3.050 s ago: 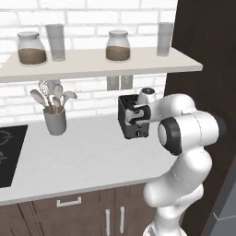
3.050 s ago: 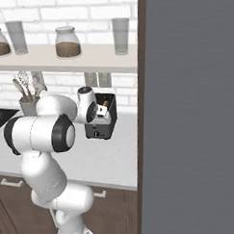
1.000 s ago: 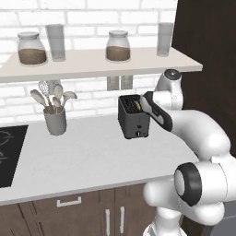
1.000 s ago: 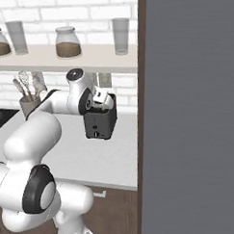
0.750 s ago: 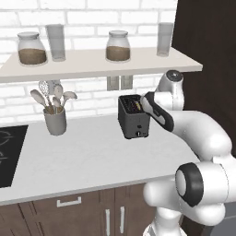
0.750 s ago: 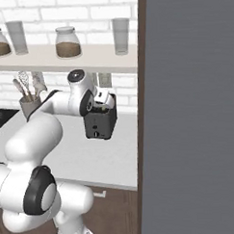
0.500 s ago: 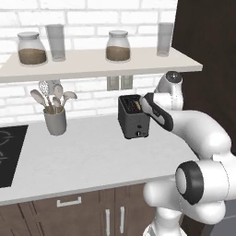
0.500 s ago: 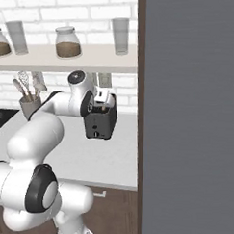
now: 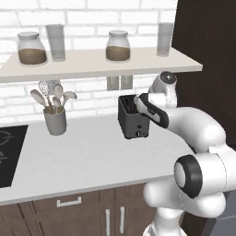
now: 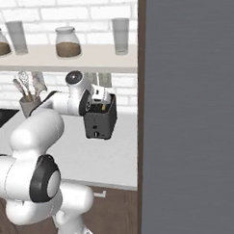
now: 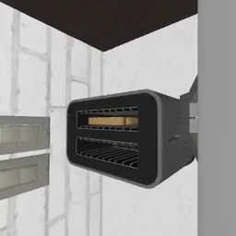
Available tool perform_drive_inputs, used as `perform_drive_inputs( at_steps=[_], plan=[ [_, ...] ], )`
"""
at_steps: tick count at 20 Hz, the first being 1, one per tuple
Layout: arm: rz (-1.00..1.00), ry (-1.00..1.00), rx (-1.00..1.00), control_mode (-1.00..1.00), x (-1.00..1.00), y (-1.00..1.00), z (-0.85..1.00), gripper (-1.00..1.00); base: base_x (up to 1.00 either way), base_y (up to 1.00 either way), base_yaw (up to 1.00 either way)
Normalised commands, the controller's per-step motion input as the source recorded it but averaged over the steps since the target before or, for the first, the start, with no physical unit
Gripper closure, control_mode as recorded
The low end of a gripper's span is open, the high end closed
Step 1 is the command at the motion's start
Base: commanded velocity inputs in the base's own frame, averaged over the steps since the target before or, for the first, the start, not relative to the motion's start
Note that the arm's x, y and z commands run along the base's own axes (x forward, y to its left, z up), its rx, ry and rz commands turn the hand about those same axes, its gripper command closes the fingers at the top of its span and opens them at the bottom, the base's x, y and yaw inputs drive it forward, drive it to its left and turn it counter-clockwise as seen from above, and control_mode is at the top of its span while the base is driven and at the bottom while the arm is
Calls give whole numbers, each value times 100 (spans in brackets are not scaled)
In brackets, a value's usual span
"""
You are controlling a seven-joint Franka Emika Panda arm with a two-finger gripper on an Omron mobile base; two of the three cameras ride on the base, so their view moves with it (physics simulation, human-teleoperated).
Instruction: Start the toaster. Once the lever pops up, take the bread to the plate on the dining counter.
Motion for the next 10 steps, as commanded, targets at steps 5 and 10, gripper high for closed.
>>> perform_drive_inputs(
  at_steps=[5, 10],
  plan=[
    [0, -12, 0, -100, 13, 19, -2, 100, 0, 0, 0],
    [0, -8, 0, -100, 0, 0, -3, 100, 0, 0, 0]
  ],
)
